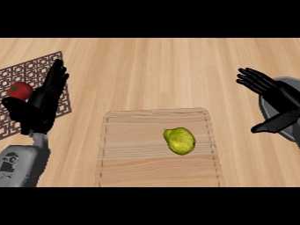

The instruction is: Pick the pear from the cutting board and place it in the pan

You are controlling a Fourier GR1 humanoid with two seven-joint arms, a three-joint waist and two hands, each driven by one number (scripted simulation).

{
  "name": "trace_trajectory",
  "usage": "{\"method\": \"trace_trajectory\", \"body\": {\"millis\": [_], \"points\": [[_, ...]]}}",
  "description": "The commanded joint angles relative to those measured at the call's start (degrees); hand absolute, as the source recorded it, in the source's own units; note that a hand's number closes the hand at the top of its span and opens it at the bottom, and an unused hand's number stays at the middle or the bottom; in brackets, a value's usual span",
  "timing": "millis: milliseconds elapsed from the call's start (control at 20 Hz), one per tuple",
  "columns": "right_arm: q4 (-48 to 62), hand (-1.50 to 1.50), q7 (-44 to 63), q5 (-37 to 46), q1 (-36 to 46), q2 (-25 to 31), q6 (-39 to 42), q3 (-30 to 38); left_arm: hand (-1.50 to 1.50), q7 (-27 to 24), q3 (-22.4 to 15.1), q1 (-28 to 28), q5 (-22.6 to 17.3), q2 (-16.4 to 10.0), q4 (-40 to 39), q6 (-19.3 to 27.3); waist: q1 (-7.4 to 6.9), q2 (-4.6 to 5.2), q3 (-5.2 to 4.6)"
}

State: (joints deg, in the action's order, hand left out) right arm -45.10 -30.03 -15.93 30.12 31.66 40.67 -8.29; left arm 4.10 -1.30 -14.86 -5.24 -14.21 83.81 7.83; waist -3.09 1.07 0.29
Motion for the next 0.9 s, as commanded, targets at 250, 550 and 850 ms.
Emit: {"method": "trace_trajectory", "body": {"millis": [250, 550, 850], "points": [[7.75, -1.50, -11.36, 5.92, 10.36, 0.43, 5.64, -1.76, 0.00, -0.28, -0.25, 0.45, 0.64, 0.43, 0.32, -0.16, -0.02, -0.15, -0.08], [5.36, -1.50, -11.86, 4.11, 9.07, -0.61, 11.65, -4.35, 0.00, -2.07, 1.59, 1.84, -0.36, -0.50, -1.61, -1.53, 1.28, -0.37, -0.15], [2.14, -1.50, -9.47, 2.51, 9.40, -1.89, 11.80, -5.63, 0.00, 1.50, 1.44, 1.19, 0.66, 0.13, 1.47, 0.87, 2.03, -0.79, -0.18]]}}
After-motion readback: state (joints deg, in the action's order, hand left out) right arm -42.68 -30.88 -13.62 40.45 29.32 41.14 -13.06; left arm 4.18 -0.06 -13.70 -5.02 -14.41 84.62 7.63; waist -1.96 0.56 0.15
